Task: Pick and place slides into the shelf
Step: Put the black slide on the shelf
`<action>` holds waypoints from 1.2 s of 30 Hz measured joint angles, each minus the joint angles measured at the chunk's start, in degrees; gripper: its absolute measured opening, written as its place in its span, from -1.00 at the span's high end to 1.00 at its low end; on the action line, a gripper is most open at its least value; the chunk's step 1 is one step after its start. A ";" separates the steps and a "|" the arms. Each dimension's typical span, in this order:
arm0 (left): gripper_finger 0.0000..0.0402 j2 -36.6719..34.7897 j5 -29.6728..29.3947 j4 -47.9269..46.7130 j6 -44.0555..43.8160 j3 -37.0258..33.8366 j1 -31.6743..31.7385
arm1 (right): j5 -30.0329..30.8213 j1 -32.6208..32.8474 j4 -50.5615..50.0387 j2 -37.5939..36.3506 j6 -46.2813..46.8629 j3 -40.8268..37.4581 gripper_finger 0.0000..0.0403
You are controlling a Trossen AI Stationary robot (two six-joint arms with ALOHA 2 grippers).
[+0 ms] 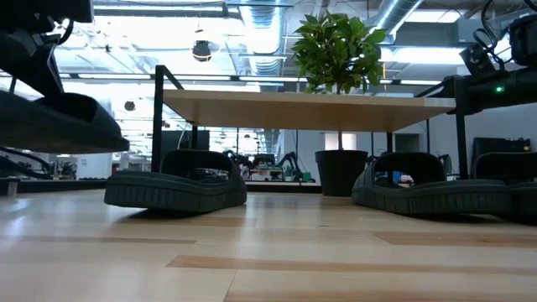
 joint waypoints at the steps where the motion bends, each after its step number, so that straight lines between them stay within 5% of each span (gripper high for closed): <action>1: 1.00 0.00 -0.38 -0.10 0.35 0.41 0.00 | 0.01 0.00 0.00 -0.02 0.00 0.00 1.00; 36: 1.00 -4.21 -8.06 -0.15 18.54 6.71 4.73 | 0.00 -0.01 0.00 -0.01 0.00 0.00 1.00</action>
